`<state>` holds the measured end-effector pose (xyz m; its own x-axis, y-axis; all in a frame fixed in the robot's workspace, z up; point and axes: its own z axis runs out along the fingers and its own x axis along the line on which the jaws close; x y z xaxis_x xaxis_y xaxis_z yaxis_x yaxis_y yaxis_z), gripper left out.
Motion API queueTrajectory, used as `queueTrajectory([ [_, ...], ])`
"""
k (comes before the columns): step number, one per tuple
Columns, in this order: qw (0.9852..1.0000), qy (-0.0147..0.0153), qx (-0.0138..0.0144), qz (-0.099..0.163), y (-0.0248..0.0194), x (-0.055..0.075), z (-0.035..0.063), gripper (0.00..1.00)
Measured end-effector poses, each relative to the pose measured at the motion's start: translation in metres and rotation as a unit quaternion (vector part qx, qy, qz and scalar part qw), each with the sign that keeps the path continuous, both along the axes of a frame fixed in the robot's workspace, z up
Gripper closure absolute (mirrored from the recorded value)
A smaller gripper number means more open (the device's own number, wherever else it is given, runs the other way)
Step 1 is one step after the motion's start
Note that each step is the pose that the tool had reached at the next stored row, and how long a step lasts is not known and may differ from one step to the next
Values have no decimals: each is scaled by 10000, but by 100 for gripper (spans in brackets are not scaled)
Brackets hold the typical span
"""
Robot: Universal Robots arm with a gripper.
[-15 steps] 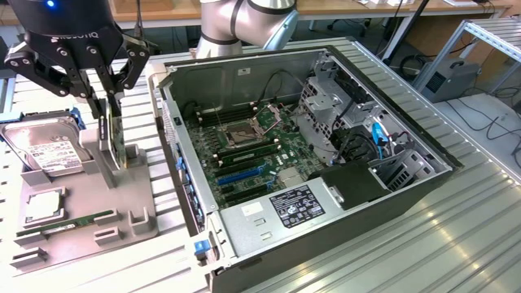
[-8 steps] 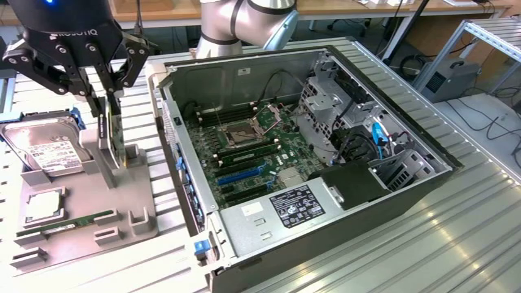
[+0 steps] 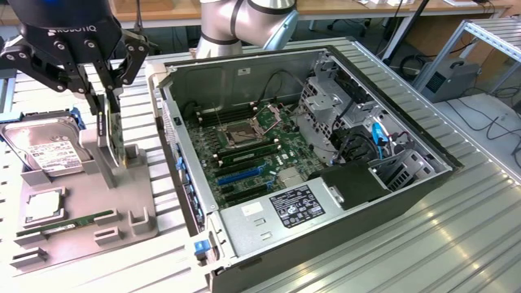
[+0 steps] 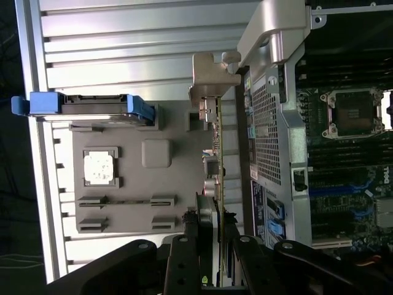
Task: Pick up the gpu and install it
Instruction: 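Pick up the gpu and move the gpu toward the slot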
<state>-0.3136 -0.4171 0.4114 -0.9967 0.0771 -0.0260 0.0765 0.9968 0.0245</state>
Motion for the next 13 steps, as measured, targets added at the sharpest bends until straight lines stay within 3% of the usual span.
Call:
queueTrajectory([
  [13,10000,0,0,0,0,0,81,73],
])
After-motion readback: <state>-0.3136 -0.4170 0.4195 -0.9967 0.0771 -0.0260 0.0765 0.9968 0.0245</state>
